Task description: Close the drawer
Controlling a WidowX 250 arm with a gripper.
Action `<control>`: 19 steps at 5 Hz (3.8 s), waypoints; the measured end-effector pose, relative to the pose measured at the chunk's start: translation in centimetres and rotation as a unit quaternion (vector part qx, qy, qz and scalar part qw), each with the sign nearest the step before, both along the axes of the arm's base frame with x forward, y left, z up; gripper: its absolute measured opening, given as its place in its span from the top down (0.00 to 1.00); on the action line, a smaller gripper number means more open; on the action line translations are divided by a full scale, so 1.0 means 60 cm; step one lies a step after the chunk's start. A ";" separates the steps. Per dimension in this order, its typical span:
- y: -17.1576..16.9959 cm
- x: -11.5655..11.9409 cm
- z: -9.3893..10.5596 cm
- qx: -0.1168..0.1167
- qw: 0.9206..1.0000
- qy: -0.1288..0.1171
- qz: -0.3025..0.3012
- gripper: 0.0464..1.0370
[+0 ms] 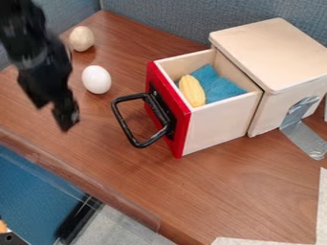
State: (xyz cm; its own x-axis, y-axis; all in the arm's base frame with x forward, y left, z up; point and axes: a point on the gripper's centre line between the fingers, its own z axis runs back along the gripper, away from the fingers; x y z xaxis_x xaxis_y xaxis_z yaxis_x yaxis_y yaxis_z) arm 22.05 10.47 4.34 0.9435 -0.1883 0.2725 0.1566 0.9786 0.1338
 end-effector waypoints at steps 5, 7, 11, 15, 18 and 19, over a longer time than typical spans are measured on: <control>-0.057 0.053 -0.055 0.008 1.000 0.014 0.011 0.04; -0.078 0.088 -0.032 -0.019 0.999 0.012 0.032 0.04; -0.089 0.153 -0.060 0.004 0.999 -0.017 0.052 0.04; -0.131 0.223 -0.059 -0.006 0.997 -0.035 0.075 0.04; -0.148 0.236 -0.058 -0.003 0.995 -0.039 0.088 0.04; -0.133 0.192 -0.050 0.006 0.995 -0.007 0.096 0.04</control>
